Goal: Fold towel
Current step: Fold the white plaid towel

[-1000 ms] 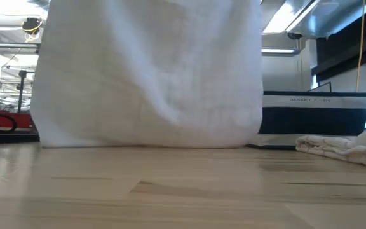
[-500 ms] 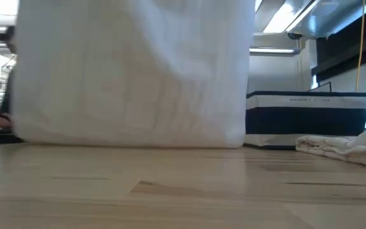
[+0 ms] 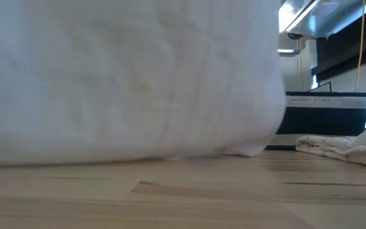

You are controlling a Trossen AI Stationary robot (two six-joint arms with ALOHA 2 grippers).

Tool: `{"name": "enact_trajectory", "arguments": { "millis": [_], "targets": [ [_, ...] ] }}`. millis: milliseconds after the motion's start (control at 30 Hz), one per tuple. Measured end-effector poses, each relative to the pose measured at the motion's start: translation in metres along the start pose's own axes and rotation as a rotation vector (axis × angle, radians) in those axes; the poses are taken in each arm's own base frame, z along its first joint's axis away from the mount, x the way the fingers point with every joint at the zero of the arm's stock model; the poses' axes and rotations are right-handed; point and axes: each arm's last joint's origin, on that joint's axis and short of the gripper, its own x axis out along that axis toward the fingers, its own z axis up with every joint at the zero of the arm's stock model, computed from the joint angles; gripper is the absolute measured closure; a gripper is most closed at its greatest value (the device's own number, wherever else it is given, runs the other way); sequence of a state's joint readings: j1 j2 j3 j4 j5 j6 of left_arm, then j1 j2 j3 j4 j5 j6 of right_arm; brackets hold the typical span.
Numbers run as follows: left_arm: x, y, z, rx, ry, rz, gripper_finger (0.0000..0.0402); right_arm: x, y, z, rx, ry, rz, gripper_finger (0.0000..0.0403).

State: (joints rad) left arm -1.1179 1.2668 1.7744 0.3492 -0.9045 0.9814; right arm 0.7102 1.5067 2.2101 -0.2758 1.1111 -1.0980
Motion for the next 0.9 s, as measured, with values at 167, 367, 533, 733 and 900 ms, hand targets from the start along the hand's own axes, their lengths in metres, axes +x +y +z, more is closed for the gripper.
{"name": "enact_trajectory", "arguments": {
  "millis": [167, 367, 533, 733, 900],
  "targets": [
    [-0.003, 0.009, 0.007, 0.083, 0.003, 0.087, 0.0401, 0.007, 0.005, 0.008, -0.087, 0.081, -0.103, 0.0400],
    [-0.007, 0.028, 0.013, 0.167, 0.004, 0.213, 0.0401, 0.017, -0.014, 0.009, -0.066, 0.083, -0.169, 0.0400],
    [-0.010, 0.040, 0.015, 0.254, 0.028, 0.288, 0.0401, 0.022, -0.035, 0.005, -0.033, 0.102, -0.232, 0.0400],
    [-0.013, 0.054, 0.017, 0.272, 0.084, 0.342, 0.0401, 0.027, -0.049, -0.005, -0.008, 0.151, -0.283, 0.0400],
    [-0.012, 0.050, 0.015, 0.281, 0.135, 0.331, 0.0401, 0.040, -0.031, -0.014, -0.099, 0.223, -0.233, 0.0399]
  ]
}}
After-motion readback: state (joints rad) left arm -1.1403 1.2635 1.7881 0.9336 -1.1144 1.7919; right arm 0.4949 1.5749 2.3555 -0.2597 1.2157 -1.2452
